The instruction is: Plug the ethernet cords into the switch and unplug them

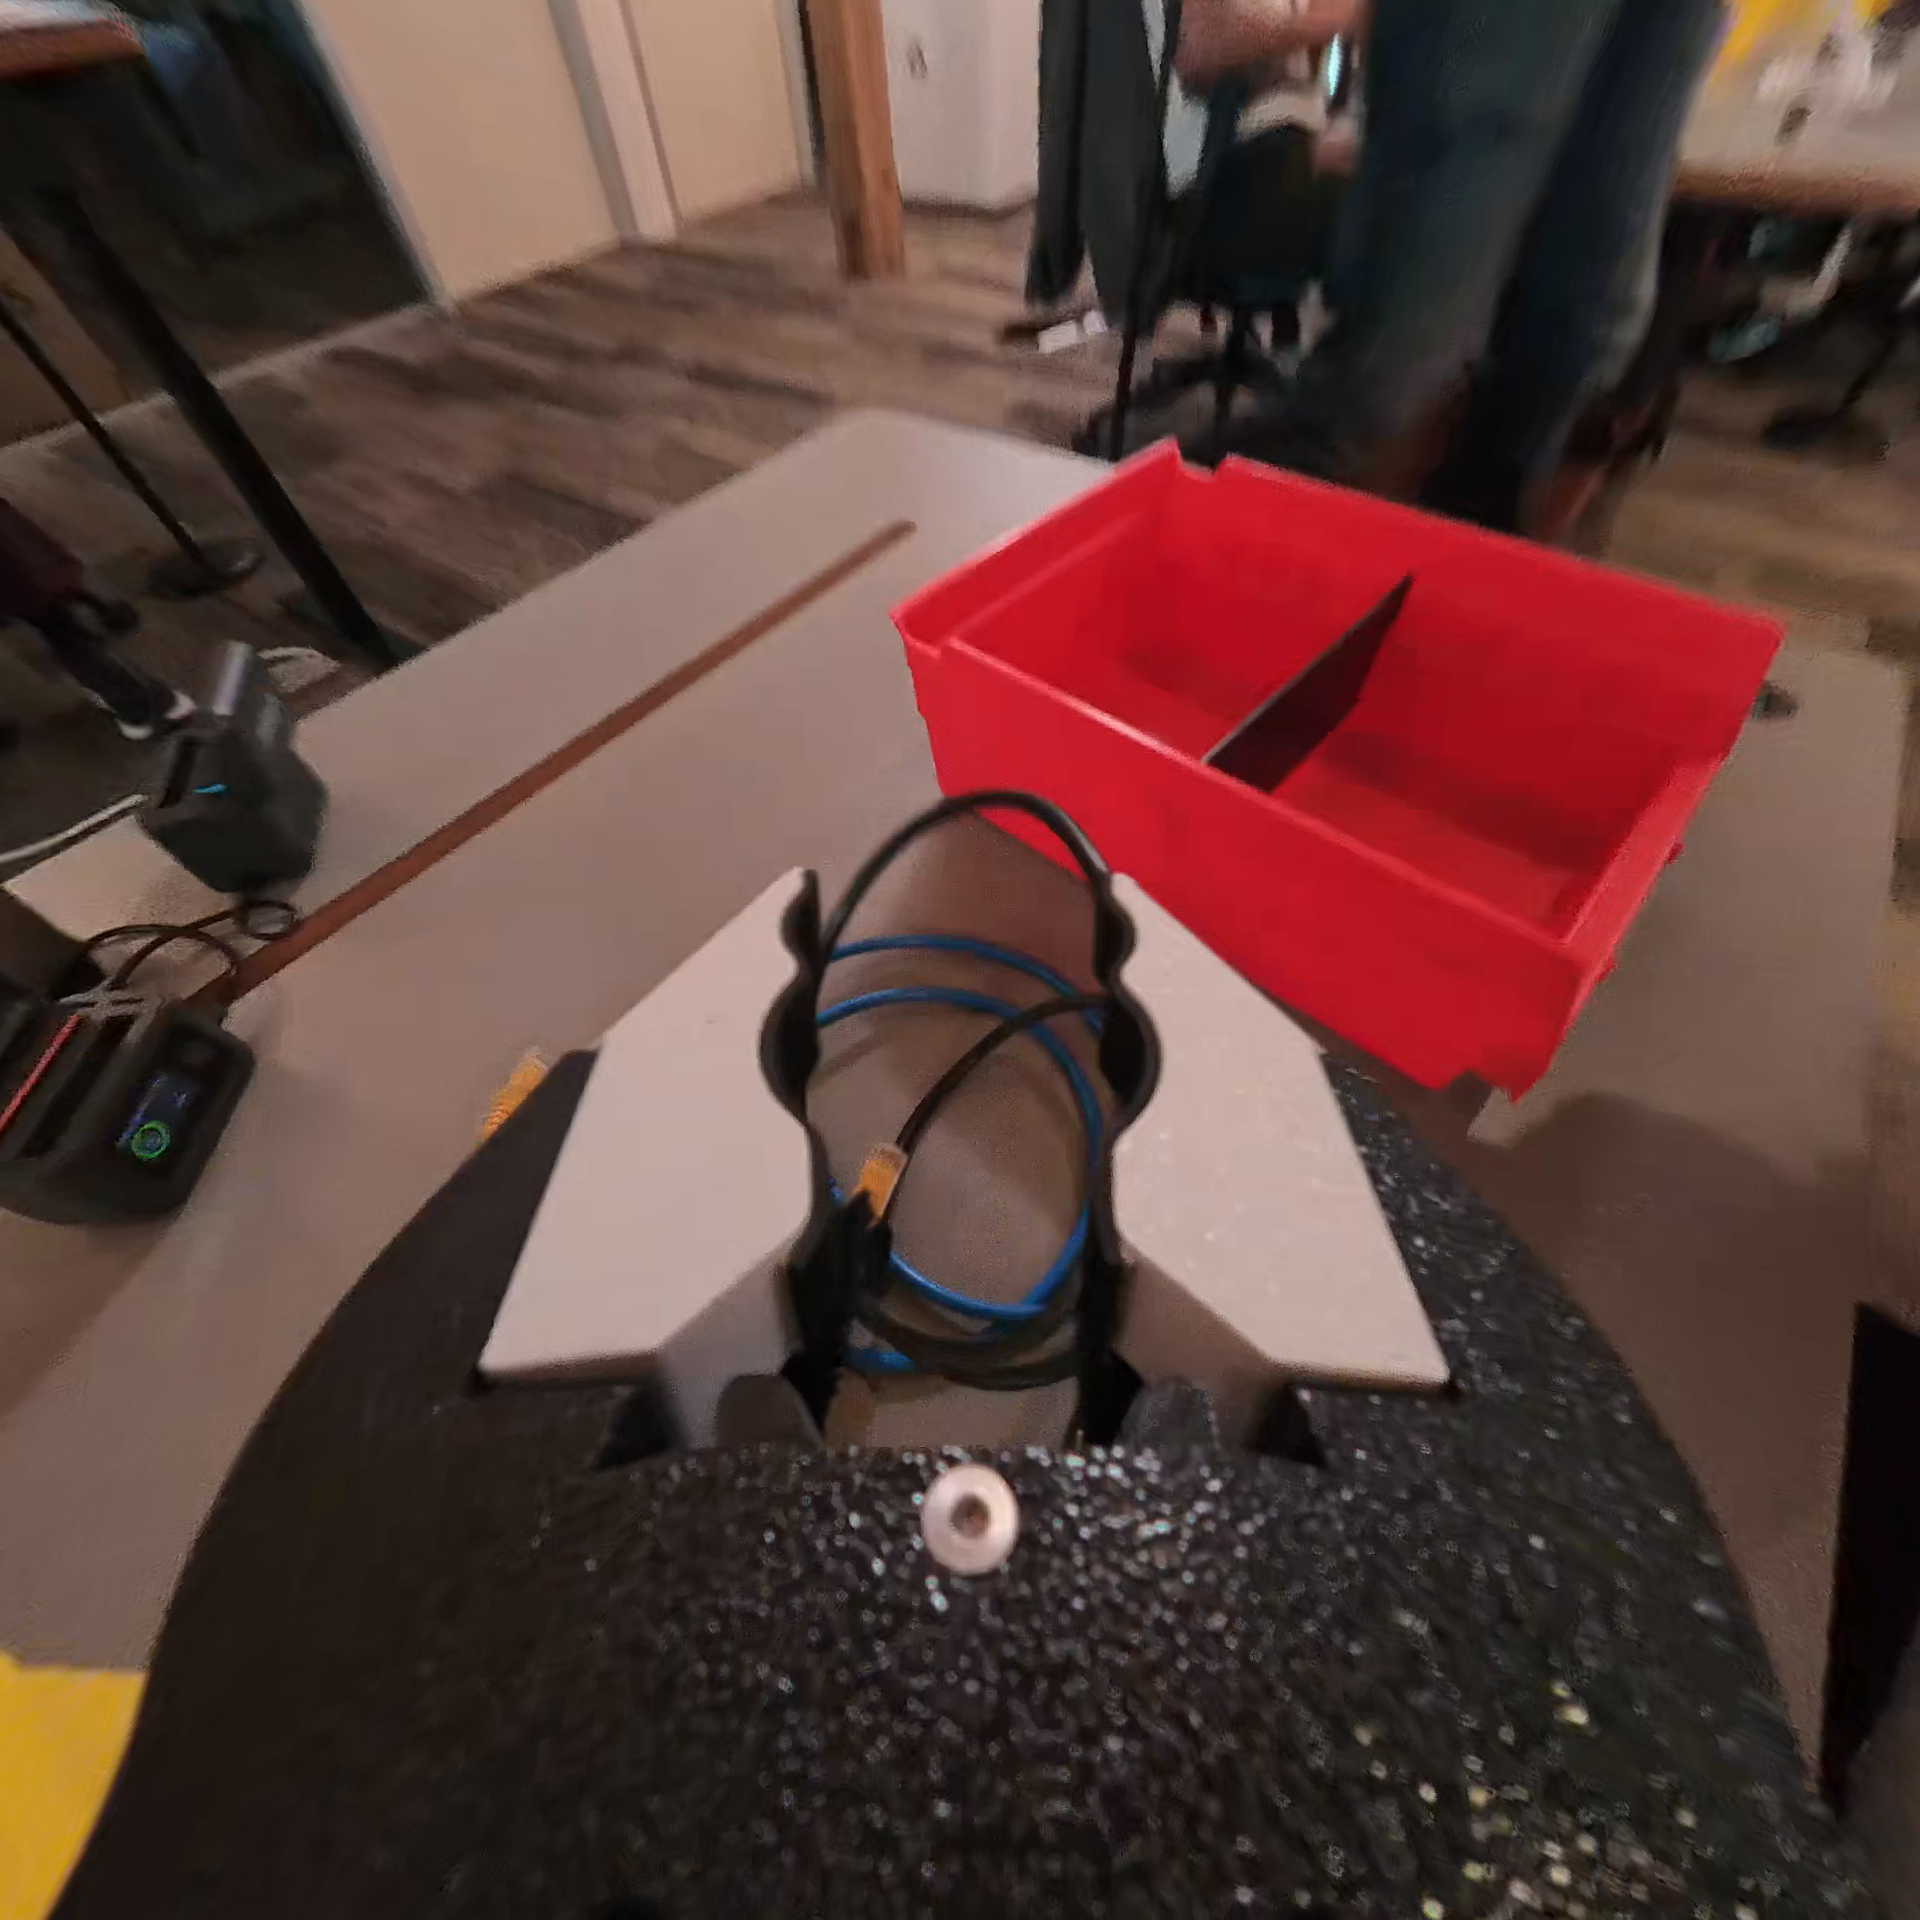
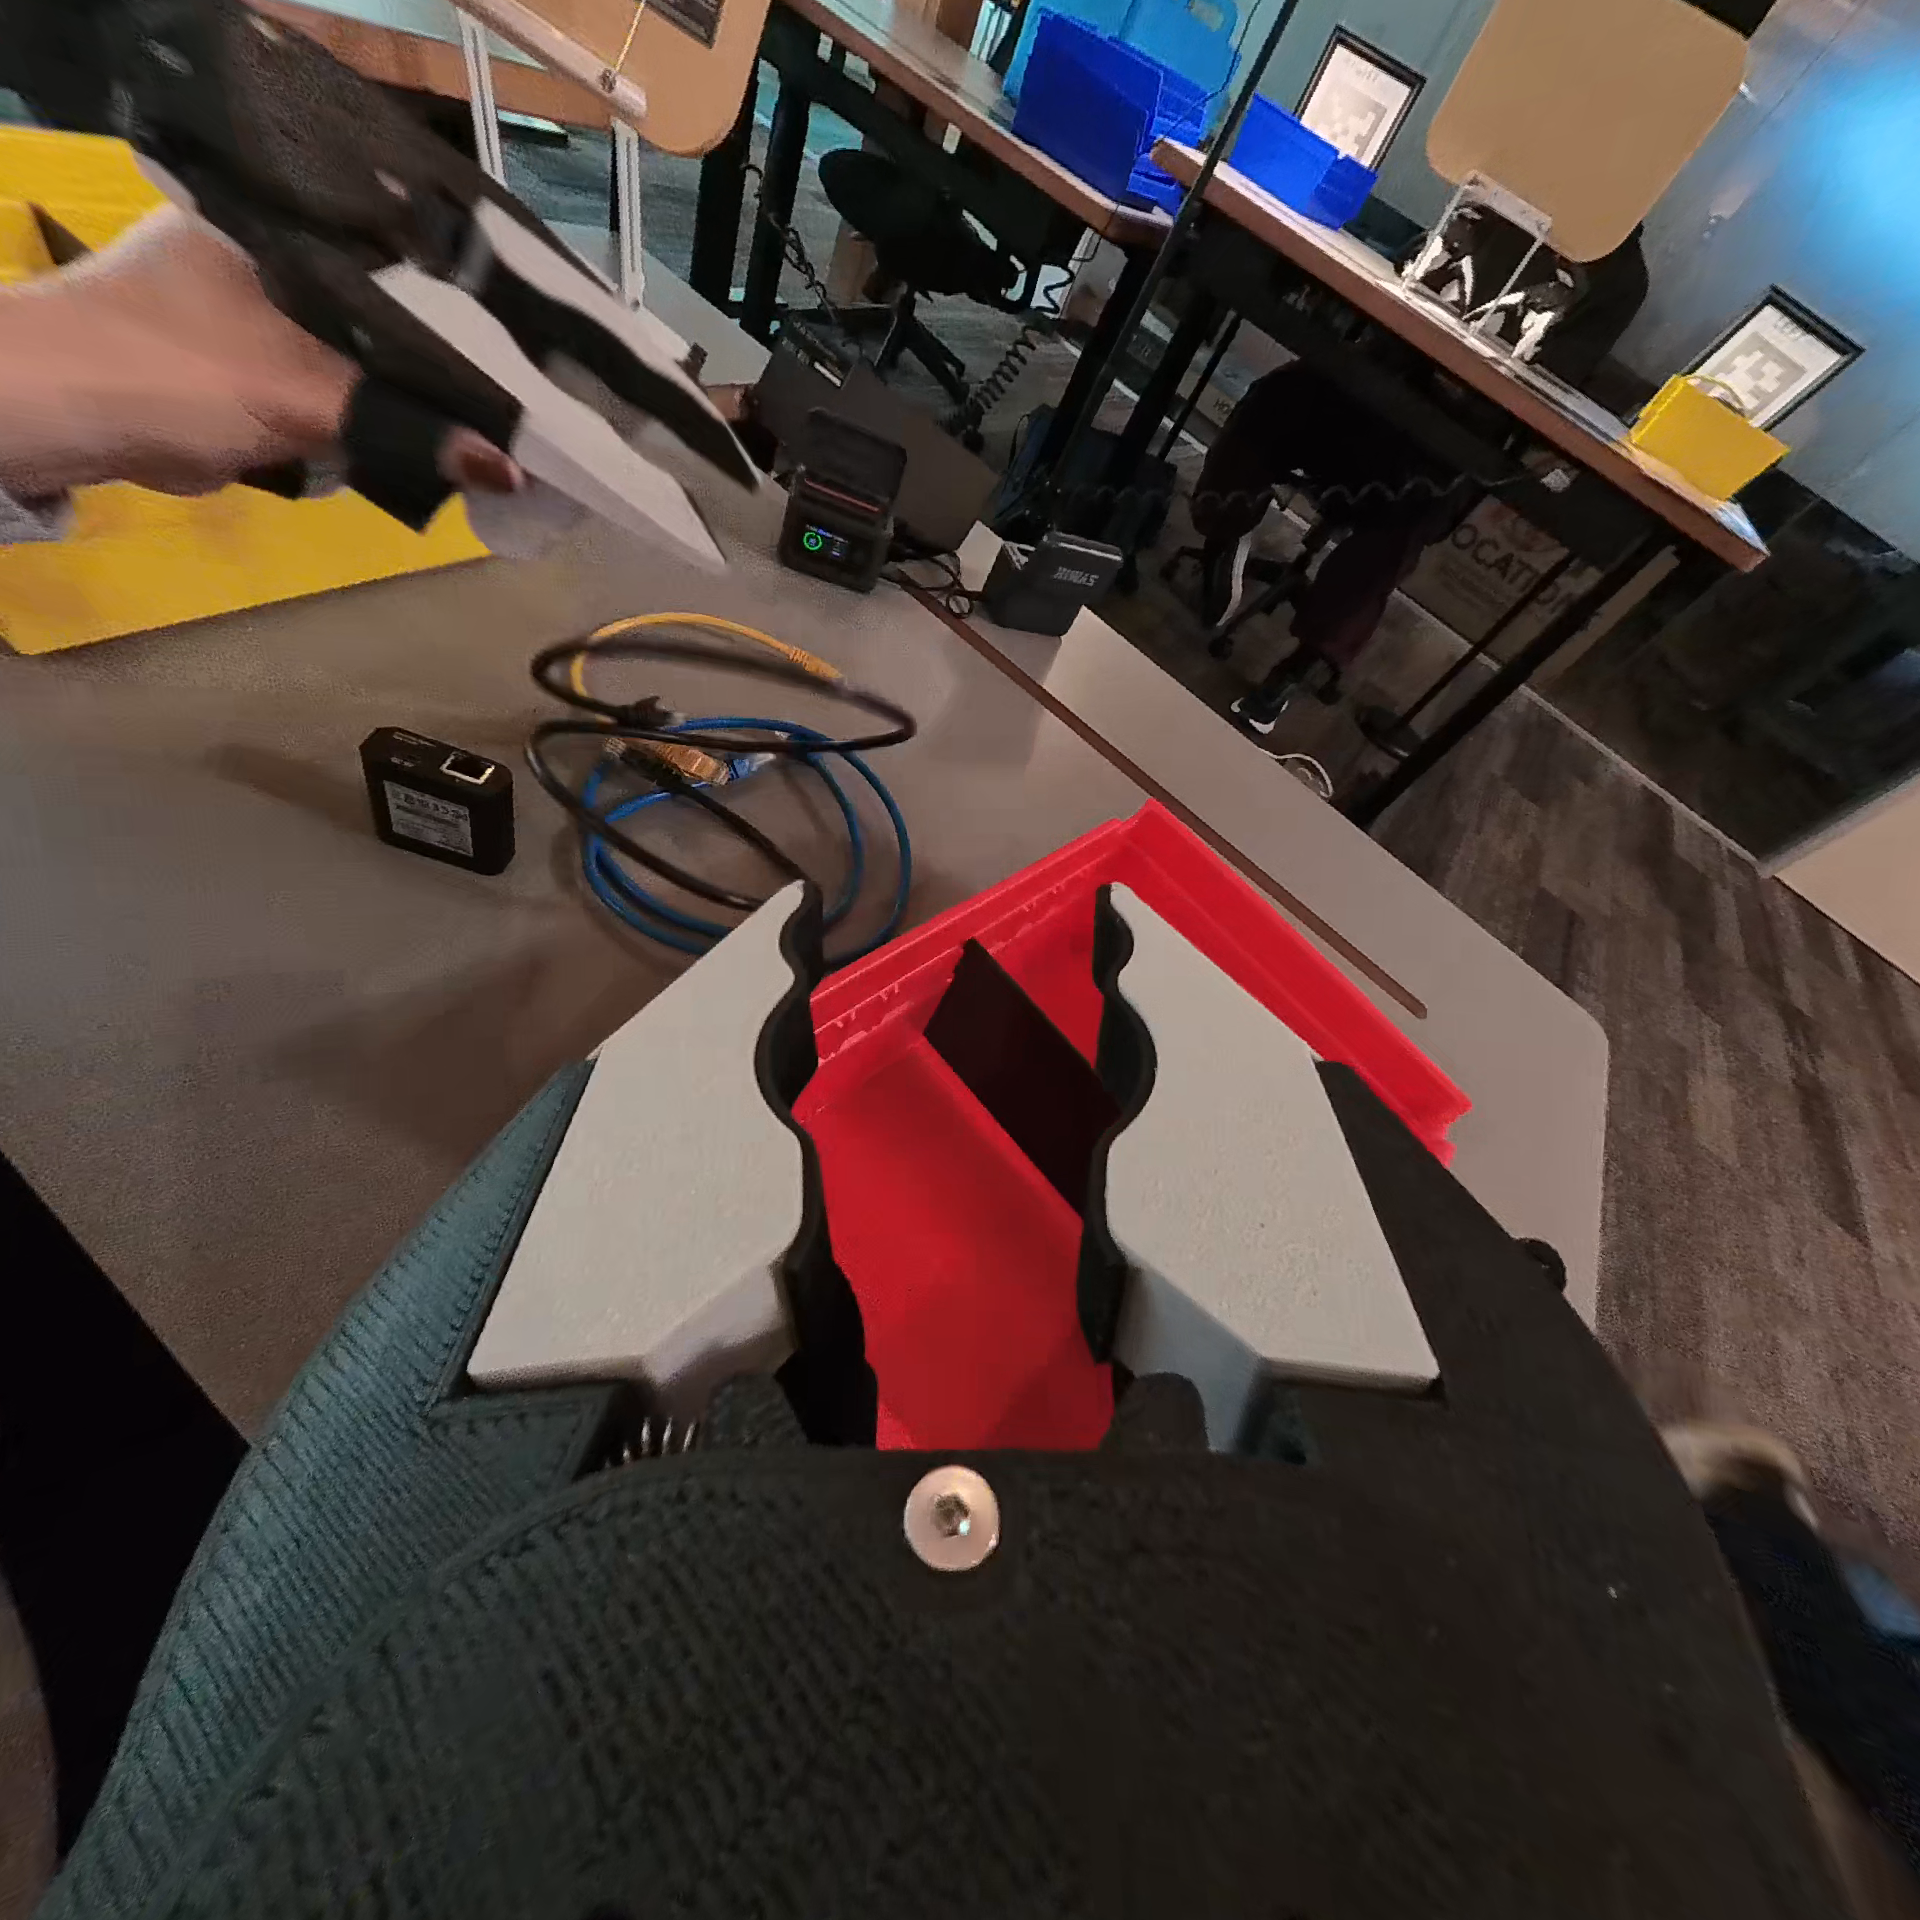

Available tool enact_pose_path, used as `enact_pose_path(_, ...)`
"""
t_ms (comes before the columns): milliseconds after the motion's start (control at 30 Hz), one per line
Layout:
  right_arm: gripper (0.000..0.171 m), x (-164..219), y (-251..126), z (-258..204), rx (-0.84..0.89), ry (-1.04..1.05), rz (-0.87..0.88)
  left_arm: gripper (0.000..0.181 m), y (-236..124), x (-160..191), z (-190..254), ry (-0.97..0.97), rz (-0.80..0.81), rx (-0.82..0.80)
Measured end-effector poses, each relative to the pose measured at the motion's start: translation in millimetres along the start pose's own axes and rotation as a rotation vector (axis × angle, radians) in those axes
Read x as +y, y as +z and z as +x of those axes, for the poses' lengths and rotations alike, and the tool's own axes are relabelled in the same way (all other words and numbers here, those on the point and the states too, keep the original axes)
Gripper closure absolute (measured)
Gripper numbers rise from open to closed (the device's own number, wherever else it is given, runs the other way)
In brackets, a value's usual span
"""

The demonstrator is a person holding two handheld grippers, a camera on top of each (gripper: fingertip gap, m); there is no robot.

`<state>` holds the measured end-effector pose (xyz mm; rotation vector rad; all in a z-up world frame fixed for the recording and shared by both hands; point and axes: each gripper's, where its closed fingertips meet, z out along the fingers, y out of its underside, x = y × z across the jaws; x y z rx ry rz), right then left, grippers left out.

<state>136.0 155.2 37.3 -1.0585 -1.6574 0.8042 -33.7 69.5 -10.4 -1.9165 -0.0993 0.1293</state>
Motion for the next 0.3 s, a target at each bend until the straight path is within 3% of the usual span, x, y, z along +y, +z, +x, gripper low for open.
enact_pose_path(100,0.120,1.4,1.8,-1.2,-0.008,0.007,-0.003,0.110,-30.9,0.1,-1.2,-0.036,0.082,-0.053)
enact_pose_path(167,0.121,2.3,3.9,-3.2,-0.016,0.010,-0.007,0.107,-46.6,13.1,2.2,-0.043,0.086,-0.073)
enact_pose_path(300,0.121,4.4,12.5,-14.5,-0.044,0.000,-0.025,0.101,-57.4,63.5,23.7,0.026,-0.047,-0.048)
